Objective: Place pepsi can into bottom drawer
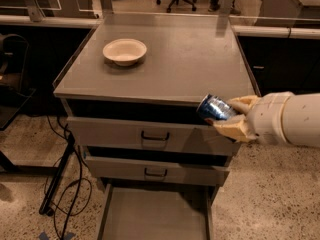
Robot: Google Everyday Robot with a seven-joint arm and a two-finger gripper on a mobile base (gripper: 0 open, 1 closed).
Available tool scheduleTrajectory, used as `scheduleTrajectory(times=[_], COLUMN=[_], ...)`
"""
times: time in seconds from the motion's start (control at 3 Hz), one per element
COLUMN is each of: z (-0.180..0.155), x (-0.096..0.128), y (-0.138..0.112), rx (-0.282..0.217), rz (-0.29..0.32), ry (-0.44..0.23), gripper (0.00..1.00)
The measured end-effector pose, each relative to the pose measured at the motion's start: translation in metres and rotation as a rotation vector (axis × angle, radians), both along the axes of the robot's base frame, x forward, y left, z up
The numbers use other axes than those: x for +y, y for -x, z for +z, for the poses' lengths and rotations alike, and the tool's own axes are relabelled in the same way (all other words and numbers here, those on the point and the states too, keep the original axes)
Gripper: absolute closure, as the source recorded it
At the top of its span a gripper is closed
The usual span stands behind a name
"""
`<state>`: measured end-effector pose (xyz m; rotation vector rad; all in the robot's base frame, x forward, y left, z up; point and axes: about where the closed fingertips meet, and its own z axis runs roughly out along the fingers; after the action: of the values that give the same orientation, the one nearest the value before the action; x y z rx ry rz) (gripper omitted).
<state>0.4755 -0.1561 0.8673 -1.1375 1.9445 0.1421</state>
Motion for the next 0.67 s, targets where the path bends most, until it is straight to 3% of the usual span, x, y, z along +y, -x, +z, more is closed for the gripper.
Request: scheduleTrajectory(times=[0.33, 0.67], z=[-0.061, -0.131], x=[0.013, 0.024], y=[0.013, 0.051], rx=[0.056, 0.095], rz=[0.048, 0.077], ry=[-0.066, -0.121], gripper=[1.0, 1.0])
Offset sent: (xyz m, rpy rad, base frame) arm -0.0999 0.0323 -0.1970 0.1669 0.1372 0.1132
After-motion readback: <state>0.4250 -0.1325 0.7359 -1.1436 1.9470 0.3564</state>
